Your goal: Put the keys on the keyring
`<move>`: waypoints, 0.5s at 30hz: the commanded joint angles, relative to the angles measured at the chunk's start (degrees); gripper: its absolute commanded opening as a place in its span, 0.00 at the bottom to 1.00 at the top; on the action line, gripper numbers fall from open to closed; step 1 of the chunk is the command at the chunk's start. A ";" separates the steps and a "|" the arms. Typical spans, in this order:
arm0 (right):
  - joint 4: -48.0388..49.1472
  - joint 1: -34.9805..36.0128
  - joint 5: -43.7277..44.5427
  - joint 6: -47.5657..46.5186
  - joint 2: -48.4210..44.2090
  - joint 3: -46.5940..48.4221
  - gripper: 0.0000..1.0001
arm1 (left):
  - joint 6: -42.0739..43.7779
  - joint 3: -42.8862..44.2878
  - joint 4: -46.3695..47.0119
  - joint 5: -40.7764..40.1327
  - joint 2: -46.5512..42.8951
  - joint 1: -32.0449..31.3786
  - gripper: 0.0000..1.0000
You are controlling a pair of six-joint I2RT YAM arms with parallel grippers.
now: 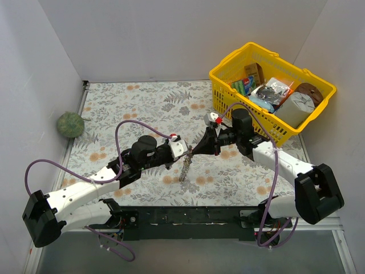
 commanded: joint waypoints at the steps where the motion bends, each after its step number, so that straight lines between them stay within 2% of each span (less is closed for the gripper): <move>1: 1.72 1.18 -1.17 1.55 -2.51 3.43 0.01 | -0.46 0.95 2.73 -1.54 0.27 -0.17 0.00; 15: 1.45 2.67 -0.12 2.87 -4.00 5.28 0.01 | -1.33 1.74 2.55 -3.21 2.12 -0.17 0.00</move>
